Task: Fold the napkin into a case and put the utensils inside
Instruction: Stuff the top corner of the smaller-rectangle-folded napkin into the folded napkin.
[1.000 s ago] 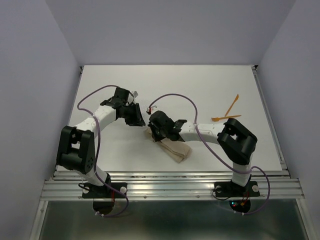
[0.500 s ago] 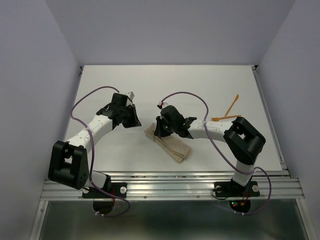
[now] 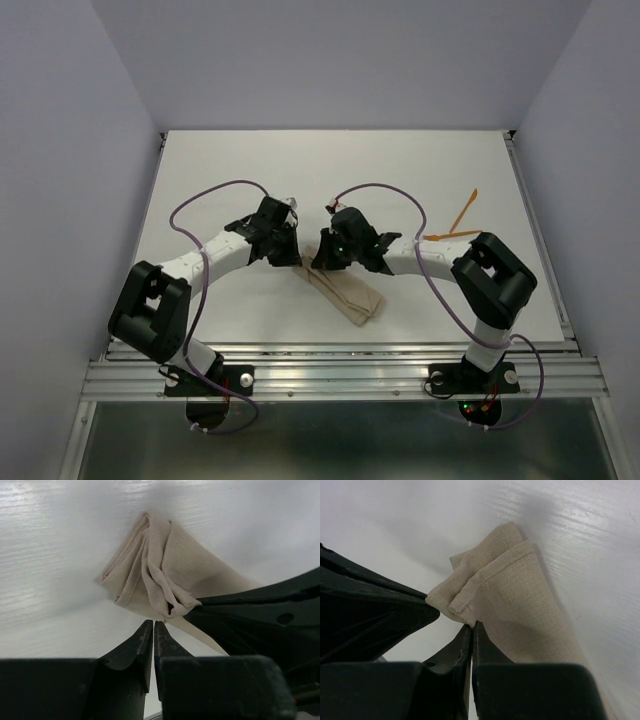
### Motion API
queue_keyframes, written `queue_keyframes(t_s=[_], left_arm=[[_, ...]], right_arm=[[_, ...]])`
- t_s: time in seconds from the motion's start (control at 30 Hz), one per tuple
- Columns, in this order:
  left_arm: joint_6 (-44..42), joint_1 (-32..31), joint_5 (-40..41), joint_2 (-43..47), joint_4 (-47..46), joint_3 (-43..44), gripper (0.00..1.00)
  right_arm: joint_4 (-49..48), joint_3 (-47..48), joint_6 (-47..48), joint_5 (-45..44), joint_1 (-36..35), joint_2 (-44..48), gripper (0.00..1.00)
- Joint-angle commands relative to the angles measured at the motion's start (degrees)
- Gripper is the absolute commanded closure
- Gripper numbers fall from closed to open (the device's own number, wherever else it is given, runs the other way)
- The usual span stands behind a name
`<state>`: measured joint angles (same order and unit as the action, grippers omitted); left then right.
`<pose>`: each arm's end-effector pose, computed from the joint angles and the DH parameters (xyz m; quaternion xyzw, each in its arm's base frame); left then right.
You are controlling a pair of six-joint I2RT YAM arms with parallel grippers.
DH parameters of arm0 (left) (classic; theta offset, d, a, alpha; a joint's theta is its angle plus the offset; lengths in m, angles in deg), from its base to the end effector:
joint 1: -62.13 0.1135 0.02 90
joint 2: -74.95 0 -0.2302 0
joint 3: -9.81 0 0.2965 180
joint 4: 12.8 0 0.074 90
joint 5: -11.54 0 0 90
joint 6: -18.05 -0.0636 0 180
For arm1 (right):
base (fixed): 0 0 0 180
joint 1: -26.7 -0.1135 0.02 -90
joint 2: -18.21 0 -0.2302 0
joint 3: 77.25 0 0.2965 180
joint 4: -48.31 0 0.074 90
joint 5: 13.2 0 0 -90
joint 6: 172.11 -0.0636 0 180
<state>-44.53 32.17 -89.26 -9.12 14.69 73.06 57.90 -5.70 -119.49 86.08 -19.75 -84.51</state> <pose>0.3095 -0.1922 0.1352 0.0541 0.9294 -0.2472 0.2685 0.2874 0.3173 0.0953 -0.1052 0.9006 0.3321 0.2599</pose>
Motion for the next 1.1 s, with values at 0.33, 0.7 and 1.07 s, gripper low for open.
queue_keyframes(t_s=[0.33, 0.7, 1.07], left_arm=[[4.3, -5.4, 6.4, -4.3, -2.5, 2.7, 0.71], [4.2, -7.5, 10.2, -7.0, -3.7, 3.4, 0.67], [4.6, -8.5, 16.9, -10.1, -3.4, 4.8, 0.81]], right_arm=[[-2.8, -1.1, -3.9, 1.3, 1.5, 4.0, 0.99], [-2.8, -1.3, -5.2, 1.7, 2.1, 4.6, 0.99], [-2.8, -1.6, -5.2, 1.8, 2.1, 4.7, 0.99]])
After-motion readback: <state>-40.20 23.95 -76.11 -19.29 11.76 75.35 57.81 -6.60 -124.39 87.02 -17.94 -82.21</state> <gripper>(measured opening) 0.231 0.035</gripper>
